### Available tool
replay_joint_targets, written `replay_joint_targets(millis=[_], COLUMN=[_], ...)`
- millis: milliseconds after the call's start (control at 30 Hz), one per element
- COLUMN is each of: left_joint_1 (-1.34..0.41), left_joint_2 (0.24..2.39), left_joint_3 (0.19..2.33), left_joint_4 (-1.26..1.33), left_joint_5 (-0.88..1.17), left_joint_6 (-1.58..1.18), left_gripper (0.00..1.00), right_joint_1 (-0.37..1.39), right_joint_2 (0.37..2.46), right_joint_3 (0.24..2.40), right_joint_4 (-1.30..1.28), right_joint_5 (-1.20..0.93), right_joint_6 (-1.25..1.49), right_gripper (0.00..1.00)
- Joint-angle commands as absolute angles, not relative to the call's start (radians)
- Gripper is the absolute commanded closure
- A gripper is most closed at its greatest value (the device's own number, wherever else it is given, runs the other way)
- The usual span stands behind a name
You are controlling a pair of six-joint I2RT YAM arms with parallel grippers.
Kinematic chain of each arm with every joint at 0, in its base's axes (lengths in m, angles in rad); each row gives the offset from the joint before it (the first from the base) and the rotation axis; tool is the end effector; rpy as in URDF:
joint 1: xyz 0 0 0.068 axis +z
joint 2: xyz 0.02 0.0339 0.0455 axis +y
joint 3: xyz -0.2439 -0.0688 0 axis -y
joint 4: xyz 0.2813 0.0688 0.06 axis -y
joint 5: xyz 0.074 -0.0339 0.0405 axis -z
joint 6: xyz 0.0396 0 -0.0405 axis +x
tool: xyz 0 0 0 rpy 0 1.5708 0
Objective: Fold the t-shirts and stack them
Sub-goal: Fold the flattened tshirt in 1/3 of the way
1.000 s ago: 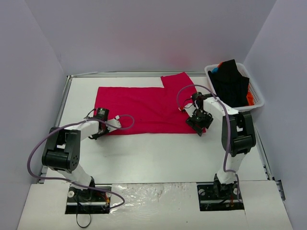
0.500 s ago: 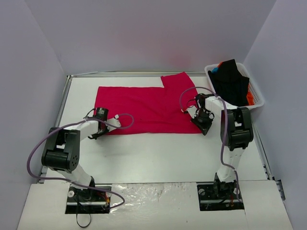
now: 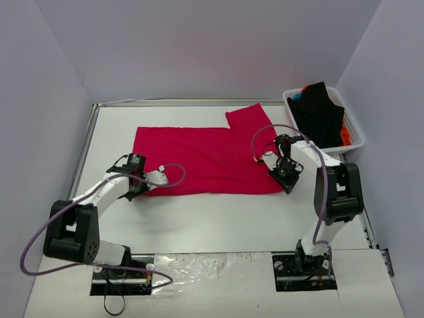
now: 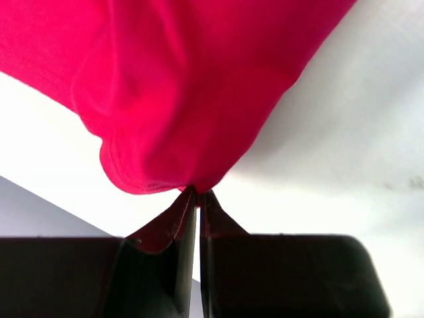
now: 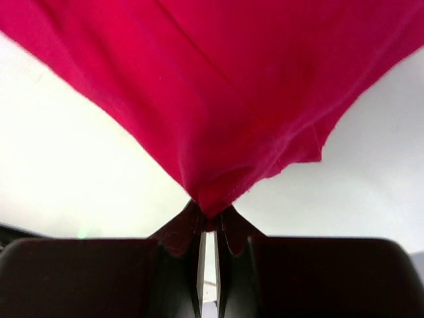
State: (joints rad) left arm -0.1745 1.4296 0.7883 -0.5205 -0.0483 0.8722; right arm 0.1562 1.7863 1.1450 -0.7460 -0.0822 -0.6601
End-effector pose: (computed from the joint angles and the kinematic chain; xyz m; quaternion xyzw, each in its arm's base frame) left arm 0.2880 -0.0488 0.1306 0.4850 0.8503 0.0916 0.1827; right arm 0.3493 0.0583 0.1200 -0.3984 0.9117 0.0168 0.0989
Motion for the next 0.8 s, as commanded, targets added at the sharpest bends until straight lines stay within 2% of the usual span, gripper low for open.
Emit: replay_joint_targets(millis=[0,400,767], left_joint_1=[-0.178,-0.175,-0.124], left_joint_2=[1.326,1.114,1.167], left_joint_3=[0.753,0.631,0.660], left_joint_4=[-0.636,-0.719,-0.730], left_joint_5=[-0.026,-0.049,-0.011], left_joint_6=[0.922,0.966,0.982], left_gripper=[0.98,0.98,0.98], right_joint_1=[0.153,0.138,0.031], right_joint_2=[1.652,1.442,1.471], right_joint_3=[1.109,0.988,0.960], right_joint_4=[-0.879,-0.940,-0.937], right_joint_5=[-0.072,-0.037,-0.034], right_joint_6=[-0.686,-0.699,-0.768], right_gripper=[1.00,1.00,1.00])
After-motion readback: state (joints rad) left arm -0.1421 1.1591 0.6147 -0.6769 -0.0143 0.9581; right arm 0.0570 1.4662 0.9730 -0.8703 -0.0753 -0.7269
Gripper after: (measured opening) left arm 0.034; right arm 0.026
